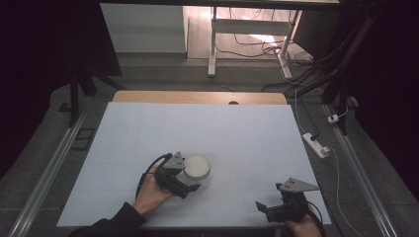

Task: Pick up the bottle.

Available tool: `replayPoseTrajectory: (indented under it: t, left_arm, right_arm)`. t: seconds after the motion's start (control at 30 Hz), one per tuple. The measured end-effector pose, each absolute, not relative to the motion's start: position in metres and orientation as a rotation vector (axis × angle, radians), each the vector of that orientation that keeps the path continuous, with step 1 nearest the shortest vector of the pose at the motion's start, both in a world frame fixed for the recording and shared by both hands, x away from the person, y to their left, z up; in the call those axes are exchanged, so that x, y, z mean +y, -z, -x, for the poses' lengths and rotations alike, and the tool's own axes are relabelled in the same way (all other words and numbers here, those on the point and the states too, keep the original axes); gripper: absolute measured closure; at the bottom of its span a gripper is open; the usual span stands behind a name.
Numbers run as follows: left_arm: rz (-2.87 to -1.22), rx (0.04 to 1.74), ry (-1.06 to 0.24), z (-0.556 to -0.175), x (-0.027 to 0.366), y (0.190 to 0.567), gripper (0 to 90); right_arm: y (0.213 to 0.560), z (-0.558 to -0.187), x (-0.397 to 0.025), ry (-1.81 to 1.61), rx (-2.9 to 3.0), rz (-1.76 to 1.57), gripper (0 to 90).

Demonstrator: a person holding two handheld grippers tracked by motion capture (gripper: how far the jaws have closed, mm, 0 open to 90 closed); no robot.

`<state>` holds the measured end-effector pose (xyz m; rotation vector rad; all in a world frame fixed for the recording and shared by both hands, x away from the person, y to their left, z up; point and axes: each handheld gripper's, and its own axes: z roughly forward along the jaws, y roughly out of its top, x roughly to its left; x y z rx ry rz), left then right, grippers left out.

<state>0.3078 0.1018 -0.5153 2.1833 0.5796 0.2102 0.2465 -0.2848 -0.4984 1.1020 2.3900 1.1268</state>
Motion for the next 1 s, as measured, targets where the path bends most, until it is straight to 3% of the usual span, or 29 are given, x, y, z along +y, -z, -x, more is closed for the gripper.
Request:
replayPoseTrajectory:
  t: [1.0]
  left_arm:
    - [-2.182, 0.52, -0.199, -0.3139, 0.0914, 0.5114, 7.1]
  right_arm:
    - [0.4984, -0.2464, -0.2848, -1.13, 2.391, -1.099, 0.0]
